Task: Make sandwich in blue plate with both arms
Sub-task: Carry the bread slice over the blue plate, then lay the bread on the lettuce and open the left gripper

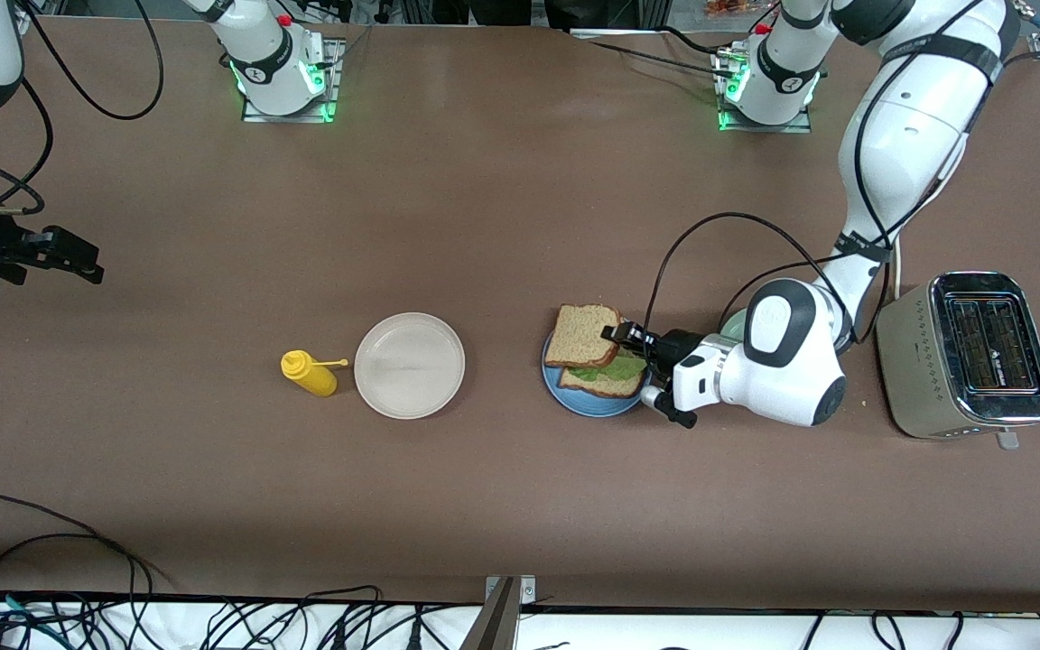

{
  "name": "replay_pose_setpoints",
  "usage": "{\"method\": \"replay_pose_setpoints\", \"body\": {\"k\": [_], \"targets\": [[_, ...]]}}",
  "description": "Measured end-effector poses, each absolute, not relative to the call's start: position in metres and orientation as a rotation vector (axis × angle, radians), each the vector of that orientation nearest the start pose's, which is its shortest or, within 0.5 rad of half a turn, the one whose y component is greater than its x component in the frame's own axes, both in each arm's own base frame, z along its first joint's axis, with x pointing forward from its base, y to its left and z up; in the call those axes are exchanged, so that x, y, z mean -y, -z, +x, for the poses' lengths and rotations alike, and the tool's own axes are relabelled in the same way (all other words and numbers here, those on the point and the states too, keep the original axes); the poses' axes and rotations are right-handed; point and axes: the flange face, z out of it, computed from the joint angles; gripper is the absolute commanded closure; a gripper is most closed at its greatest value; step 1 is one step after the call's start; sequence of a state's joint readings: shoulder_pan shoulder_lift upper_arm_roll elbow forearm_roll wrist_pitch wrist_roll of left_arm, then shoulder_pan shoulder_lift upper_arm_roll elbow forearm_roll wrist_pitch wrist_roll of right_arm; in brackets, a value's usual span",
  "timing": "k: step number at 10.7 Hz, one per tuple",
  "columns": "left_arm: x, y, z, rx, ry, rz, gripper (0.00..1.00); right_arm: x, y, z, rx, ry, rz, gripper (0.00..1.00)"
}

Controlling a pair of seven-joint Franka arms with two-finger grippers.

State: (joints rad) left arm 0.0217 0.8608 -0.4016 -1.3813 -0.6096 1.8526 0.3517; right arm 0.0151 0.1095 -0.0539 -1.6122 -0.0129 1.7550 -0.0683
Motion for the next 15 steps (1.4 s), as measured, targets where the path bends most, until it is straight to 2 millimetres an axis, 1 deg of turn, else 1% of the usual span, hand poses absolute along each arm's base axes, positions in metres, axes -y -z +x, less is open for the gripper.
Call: {"method": "replay_pose_setpoints", "body": {"k": [1, 2, 3, 6, 8, 10, 11, 13, 15], "targets": [[0.24, -0.217, 0.661, 0.408, 0.404, 2.199, 0.0, 0.023, -0.558, 0.6, 0.051, 0.051, -3.161, 0.0], [0.233, -0.213, 0.663, 0.404, 0.399, 2.195, 0.0, 0.023, -0.558, 0.6, 0.051, 0.051, -3.161, 0.0], [0.226, -0.214, 0.666, 0.395, 0.389, 2.196, 0.0, 0.023, -0.558, 0.6, 0.051, 0.051, -3.161, 0.0], [0.206, -0.225, 0.678, 0.383, 0.348, 2.202, 0.0, 0.023, -0.558, 0.6, 0.051, 0.051, -3.161, 0.0], [0.201, -0.24, 0.682, 0.407, 0.332, 2.217, 0.0, 0.023, -0.558, 0.6, 0.051, 0.051, -3.161, 0.0], [0.195, -0.266, 0.685, 0.469, 0.314, 2.297, 0.0, 0.023, -0.558, 0.6, 0.051, 0.051, -3.161, 0.0], [0.188, -0.286, 0.687, 0.497, 0.3, 2.372, 0.0, 0.023, -0.558, 0.6, 0.051, 0.051, -3.161, 0.0], [0.177, -0.335, 0.686, 0.543, 0.279, 2.556, 0.0, 0.023, -0.558, 0.6, 0.051, 0.052, -3.161, 0.0], [0.169, -0.383, 0.681, 0.579, 0.245, 2.751, 0.0, 0.023, -0.558, 0.6, 0.051, 0.052, -3.161, 0.0]]}}
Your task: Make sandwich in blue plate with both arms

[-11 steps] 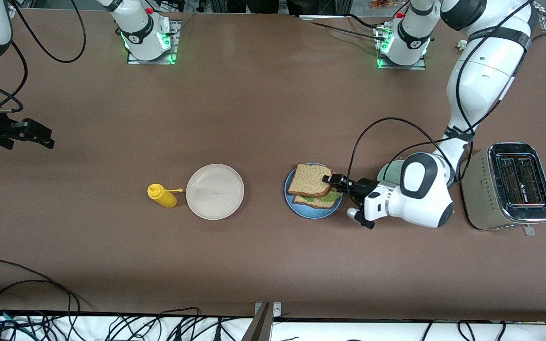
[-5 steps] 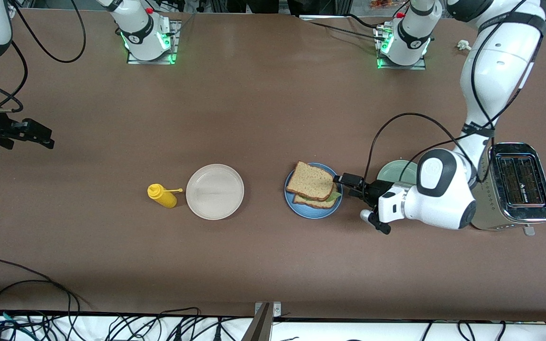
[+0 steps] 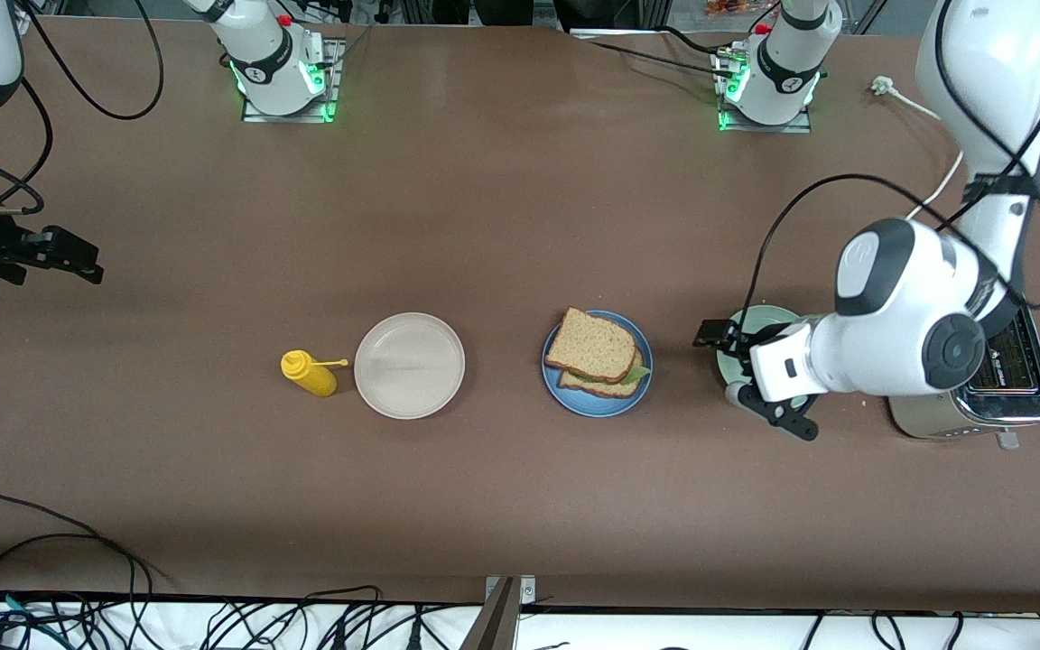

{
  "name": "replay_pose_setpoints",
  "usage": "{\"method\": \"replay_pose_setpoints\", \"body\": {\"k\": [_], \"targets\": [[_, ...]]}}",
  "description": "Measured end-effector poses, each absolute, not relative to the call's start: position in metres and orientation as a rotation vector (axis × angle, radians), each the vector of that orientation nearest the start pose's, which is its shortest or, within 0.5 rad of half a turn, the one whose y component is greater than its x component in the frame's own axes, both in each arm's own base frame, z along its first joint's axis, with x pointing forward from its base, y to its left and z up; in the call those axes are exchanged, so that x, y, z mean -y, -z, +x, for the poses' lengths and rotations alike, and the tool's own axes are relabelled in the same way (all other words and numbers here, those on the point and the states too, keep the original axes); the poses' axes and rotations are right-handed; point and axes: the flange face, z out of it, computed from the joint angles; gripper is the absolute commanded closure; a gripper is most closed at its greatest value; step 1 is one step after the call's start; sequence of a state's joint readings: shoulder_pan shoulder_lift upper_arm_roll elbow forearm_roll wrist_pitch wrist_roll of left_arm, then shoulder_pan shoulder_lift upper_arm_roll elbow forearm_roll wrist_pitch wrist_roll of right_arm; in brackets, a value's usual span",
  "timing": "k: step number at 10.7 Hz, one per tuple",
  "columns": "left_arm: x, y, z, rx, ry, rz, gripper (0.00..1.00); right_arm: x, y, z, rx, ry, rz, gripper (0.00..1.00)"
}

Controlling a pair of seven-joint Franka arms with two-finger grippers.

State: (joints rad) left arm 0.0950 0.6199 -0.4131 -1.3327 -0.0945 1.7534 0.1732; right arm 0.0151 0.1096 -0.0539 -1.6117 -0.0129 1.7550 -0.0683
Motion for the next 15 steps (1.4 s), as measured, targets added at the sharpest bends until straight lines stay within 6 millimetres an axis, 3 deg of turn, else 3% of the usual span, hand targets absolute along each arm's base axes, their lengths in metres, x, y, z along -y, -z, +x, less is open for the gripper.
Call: {"method": "replay_pose_setpoints", "body": {"k": [4, 8, 10, 12, 15], "targets": [[0.146, -0.476, 0.66, -0.69, -0.179, -3.131, 0.0, 0.023, -0.558, 0.6, 0.051, 0.053, -3.161, 0.0], [0.134, -0.563, 0.612, -0.461, -0.147, -3.065, 0.0, 0.022, -0.558, 0.6, 0.048, 0.053, -3.151, 0.0], [0.127, -0.581, 0.586, -0.378, -0.095, -3.13, 0.0, 0.021, -0.558, 0.6, 0.046, 0.054, -3.145, 0.0], [0.114, -0.574, 0.568, -0.318, -0.06, -3.157, 0.0, 0.021, -0.558, 0.6, 0.048, 0.053, -3.144, 0.0], [0.097, -0.589, 0.548, -0.274, -0.003, -3.129, 0.0, 0.021, -0.558, 0.6, 0.048, 0.053, -3.144, 0.0]]}}
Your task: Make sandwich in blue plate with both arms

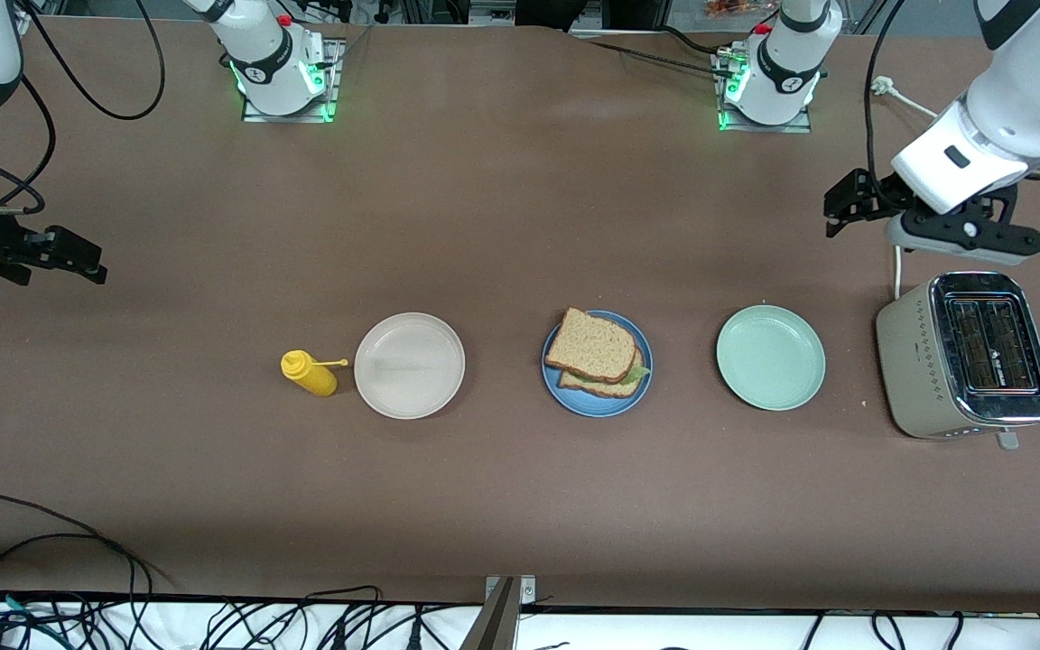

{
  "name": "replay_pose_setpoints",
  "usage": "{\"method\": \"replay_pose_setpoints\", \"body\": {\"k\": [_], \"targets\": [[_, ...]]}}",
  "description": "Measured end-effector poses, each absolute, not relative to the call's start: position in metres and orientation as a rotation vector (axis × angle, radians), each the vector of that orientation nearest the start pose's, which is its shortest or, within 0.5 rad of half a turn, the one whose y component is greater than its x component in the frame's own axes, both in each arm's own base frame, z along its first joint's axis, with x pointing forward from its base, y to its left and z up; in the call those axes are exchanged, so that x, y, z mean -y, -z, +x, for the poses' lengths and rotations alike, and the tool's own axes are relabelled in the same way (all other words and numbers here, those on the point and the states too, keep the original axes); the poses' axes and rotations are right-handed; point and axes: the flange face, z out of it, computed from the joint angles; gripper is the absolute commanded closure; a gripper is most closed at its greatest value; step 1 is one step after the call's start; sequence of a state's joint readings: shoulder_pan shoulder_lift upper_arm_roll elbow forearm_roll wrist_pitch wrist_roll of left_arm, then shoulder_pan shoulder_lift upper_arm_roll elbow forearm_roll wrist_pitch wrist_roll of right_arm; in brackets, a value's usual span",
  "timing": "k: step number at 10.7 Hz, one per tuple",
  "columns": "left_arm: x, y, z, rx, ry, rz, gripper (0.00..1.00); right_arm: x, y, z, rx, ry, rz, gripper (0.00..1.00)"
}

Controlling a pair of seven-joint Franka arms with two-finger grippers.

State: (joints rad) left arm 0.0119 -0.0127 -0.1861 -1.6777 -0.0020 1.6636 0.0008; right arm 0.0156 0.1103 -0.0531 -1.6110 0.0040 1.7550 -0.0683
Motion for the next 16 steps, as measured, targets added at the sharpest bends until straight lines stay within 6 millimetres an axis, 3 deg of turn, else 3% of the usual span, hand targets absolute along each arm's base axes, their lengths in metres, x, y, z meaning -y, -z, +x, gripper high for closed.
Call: {"method": "replay_pose_setpoints", "body": {"k": [5, 11, 16], "targets": [[0.092, -0.592, 0.528, -0.267, -0.055, -3.1, 0.0, 0.021, -0.565, 0.601, 0.047, 0.074, -3.145, 0.0], [0.089, -0.591, 0.525, -0.257, -0.088, -3.099, 0.0, 0.021, -0.565, 0.601, 0.047, 0.076, -3.145, 0.0], [0.061, -0.599, 0.533, -0.177, -0.064, -3.11, 0.0, 0.023, -0.565, 0.6, 0.042, 0.065, -3.145, 0.0]]}}
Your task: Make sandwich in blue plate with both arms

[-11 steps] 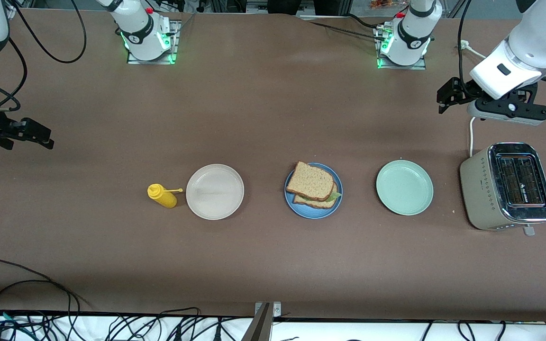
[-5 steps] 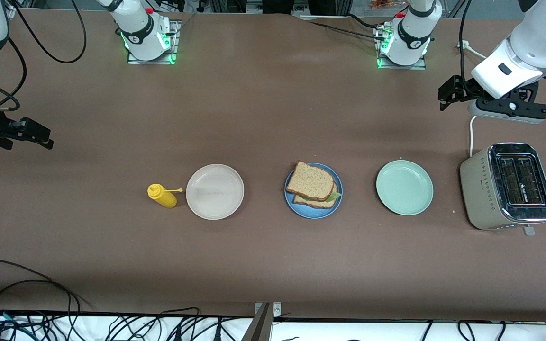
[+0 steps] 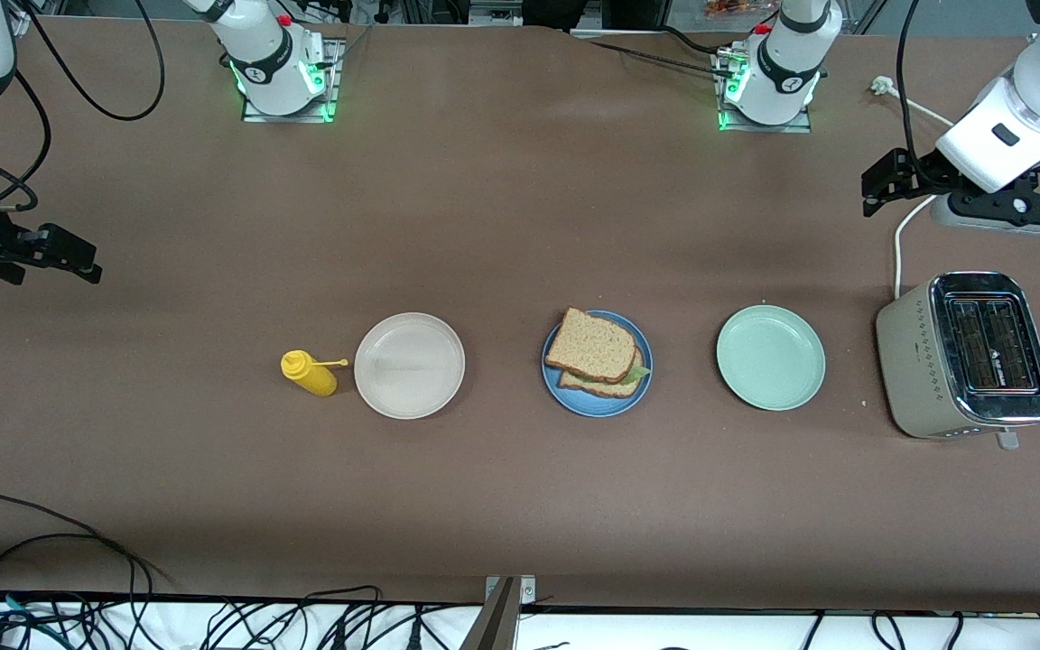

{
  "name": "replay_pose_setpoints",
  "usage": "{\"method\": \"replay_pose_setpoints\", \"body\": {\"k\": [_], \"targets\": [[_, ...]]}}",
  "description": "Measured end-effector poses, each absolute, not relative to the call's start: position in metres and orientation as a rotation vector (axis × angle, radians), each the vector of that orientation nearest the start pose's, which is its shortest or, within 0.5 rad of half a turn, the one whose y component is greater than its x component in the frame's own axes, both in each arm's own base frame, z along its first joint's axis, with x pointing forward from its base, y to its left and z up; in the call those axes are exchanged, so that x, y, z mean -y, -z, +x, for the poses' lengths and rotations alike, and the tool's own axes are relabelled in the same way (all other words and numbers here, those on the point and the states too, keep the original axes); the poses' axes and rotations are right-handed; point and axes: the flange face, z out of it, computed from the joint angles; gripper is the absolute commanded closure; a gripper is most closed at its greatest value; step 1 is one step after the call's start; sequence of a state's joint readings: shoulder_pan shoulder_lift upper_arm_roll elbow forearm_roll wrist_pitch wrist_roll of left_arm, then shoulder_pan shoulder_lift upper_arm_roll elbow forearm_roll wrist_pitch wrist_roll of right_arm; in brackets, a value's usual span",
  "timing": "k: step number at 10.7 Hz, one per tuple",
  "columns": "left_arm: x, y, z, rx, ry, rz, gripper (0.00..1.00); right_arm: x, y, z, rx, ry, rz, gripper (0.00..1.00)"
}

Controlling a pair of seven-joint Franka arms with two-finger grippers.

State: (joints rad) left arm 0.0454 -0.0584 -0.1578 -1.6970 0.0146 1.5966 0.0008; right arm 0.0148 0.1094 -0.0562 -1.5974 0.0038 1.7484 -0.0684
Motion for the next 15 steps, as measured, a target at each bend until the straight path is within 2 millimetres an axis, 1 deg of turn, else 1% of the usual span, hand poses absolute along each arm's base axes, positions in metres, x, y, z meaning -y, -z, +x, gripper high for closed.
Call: {"method": "replay_pose_setpoints", "body": {"k": [4, 6, 9, 10, 15], "targets": [[0.049, -0.6, 0.537, -0.143, -0.06, -3.116, 0.0, 0.027, -0.564, 0.599, 0.032, 0.055, -3.146, 0.0], [0.045, -0.596, 0.544, -0.132, -0.067, -3.119, 0.0, 0.032, -0.565, 0.598, 0.017, 0.042, -3.147, 0.0], [0.018, -0.599, 0.553, -0.121, -0.055, -3.124, 0.0, 0.033, -0.565, 0.597, 0.014, 0.038, -3.147, 0.0], [0.017, -0.599, 0.553, -0.127, -0.053, -3.124, 0.0, 0.033, -0.565, 0.597, 0.014, 0.037, -3.147, 0.0], [0.022, -0.598, 0.551, -0.142, -0.074, -3.123, 0.0, 0.034, -0.565, 0.597, 0.013, 0.039, -3.147, 0.0]]}}
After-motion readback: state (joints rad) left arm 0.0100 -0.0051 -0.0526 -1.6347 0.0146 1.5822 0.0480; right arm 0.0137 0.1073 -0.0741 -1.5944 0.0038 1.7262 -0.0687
